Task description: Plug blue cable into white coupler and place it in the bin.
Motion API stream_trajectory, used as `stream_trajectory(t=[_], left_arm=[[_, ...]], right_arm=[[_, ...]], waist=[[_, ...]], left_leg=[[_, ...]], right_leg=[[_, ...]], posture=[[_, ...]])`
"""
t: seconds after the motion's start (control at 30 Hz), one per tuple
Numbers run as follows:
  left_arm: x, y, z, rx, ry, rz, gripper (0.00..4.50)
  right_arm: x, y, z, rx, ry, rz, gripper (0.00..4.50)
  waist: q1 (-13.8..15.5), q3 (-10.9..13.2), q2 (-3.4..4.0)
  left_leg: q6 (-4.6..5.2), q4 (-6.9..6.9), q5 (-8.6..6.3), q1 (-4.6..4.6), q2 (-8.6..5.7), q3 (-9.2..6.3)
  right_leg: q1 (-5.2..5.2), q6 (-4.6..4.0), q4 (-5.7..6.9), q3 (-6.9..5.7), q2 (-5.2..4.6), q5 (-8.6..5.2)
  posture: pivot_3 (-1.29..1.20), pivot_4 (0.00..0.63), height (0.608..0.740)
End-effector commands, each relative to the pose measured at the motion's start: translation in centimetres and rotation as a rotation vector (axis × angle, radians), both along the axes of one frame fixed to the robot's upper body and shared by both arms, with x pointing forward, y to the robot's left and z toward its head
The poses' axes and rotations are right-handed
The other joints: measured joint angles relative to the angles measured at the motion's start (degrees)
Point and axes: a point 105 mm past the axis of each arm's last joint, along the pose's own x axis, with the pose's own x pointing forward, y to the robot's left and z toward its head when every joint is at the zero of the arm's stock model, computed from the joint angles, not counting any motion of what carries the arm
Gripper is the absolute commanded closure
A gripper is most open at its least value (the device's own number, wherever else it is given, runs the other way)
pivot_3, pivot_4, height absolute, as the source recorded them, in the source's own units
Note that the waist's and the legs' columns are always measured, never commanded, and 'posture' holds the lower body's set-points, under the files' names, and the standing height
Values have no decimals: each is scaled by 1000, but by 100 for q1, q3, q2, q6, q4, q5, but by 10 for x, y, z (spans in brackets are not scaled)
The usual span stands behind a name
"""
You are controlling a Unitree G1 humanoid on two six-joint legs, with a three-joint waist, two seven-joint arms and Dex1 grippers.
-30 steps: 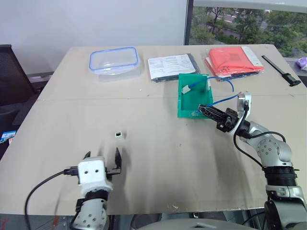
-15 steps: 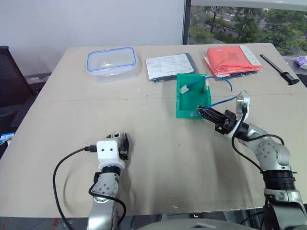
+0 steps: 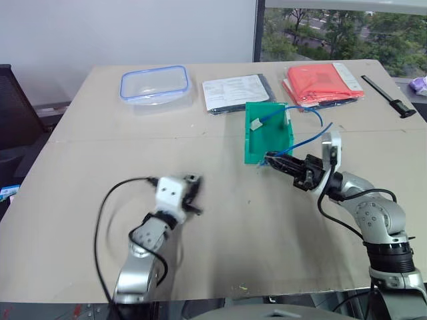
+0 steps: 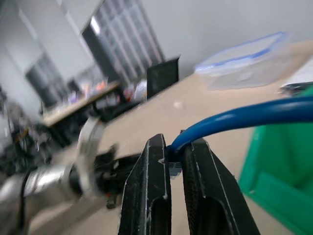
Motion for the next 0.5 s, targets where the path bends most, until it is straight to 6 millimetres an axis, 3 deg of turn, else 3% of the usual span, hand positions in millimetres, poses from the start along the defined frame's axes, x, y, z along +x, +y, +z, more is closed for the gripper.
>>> stream_trajectory(t=[0.03,0.2,0.33,0.5], left_arm=[[-1,-38,6,41,45,-421,3936],[1,-65,0,119,107,-739,3936],[6,-73,-15,201,126,-866,3936],[7,-78,-17,187,148,-980,3936]], right_arm=[[-7,11,13,-105,-142,40,4500],[-9,16,-6,-290,-243,77,4500],[-6,15,-14,-361,-296,70,4500],[-9,17,-19,-427,-355,87,4500]], waist=[[3,1,0],[-38,1,0],[-82,2,-3],[-98,2,-3]], left_leg=[[-1,0,1,0,-1,2],[-27,-3,16,-2,0,1],[-29,-3,17,-8,1,-1],[-28,-2,17,-6,-1,-2]], right_leg=[[-2,0,3,-2,1,0],[-5,0,0,-5,24,0],[-11,1,-3,-4,16,-1],[-9,2,1,-5,5,0]], posture=[[0,150,740],[0,150,740],[0,150,740],[0,150,740]])
